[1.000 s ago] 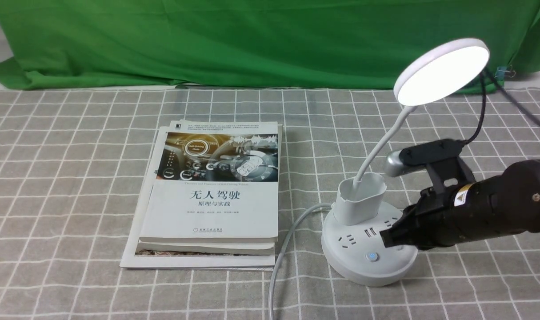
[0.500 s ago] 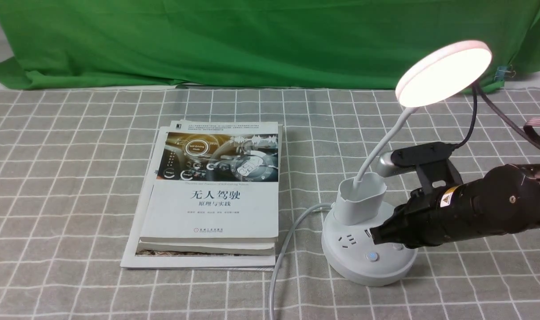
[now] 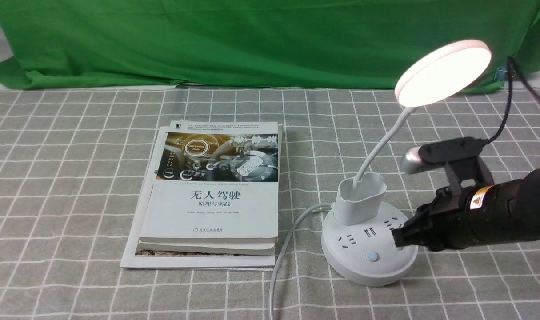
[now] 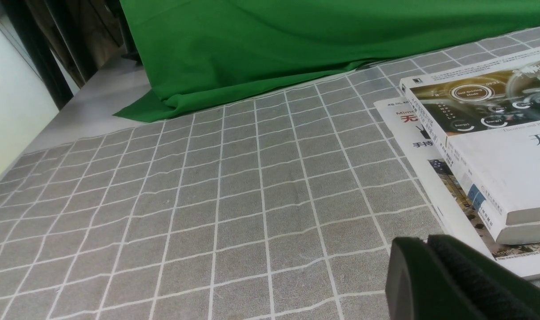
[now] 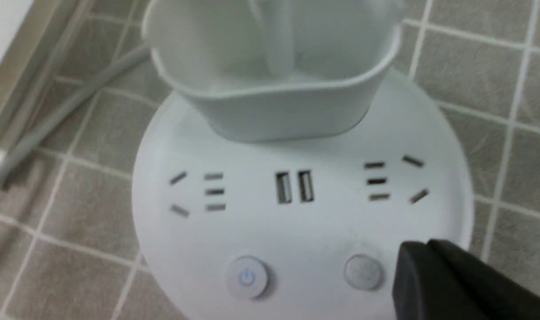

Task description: Turn off the desk lamp on the grey coffee tablecloth by hand.

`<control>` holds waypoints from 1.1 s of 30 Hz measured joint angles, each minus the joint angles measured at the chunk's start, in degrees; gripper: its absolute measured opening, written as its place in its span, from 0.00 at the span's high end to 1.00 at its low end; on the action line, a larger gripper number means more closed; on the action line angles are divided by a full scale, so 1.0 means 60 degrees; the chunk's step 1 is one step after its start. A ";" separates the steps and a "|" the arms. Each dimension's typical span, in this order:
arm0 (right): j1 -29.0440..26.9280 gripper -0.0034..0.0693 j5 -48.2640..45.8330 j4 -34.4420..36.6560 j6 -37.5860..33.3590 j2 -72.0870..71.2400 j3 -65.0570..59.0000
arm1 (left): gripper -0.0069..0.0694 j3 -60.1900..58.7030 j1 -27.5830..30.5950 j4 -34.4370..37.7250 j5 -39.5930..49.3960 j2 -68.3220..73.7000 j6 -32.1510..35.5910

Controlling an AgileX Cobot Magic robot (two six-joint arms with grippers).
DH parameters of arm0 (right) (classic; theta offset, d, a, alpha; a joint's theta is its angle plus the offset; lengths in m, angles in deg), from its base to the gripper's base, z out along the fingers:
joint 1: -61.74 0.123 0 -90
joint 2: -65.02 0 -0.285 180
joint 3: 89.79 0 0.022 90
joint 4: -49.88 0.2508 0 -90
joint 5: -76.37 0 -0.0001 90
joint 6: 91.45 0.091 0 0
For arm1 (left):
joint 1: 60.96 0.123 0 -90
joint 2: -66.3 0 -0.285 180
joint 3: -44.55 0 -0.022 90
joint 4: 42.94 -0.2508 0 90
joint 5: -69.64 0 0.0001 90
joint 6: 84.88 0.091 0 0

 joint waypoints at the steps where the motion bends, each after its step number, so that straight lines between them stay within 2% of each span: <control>1: 0.0149 0.91 -0.0007 0.0000 -0.0058 0.0063 -0.0032 | 0.88 0.0000 0.0000 0.0000 0.0000 0.0000 0.0000; 13: 0.0255 0.91 0.0586 0.0057 -0.0175 0.0804 -0.0045 | 0.88 0.0000 0.0000 0.0000 0.0000 0.0000 0.0002; 17: 0.0255 0.91 0.0364 0.0147 -0.0175 0.0531 0.0015 | 0.88 0.0000 0.0000 0.0000 0.0000 0.0000 0.0002; 20: 0.0155 0.91 -0.0763 0.0137 -0.0131 -0.0914 -0.0119 | 0.88 0.0000 0.0000 0.0000 0.0000 0.0000 0.0002; 25: -0.0524 0.91 -0.1407 -0.0310 -0.0223 -0.2980 -0.0218 | 0.88 0.0000 0.0000 0.0000 0.0000 0.0000 0.0002; 28: -0.0982 0.91 -0.0645 -0.0565 -0.0505 -0.4645 -0.0974 | 0.88 0.0000 0.0000 0.0000 0.0000 0.0000 0.0002; 29: -0.1035 0.91 0.0288 -0.0618 -0.0614 -0.6300 -0.1772 | 0.88 0.0000 0.0000 0.0000 0.0000 0.0000 0.0002; 33: -0.1035 0.90 0.2593 -0.0707 -0.0938 -0.9233 -0.4310 | 0.88 0.0000 0.0000 0.0000 0.0000 0.0000 0.0002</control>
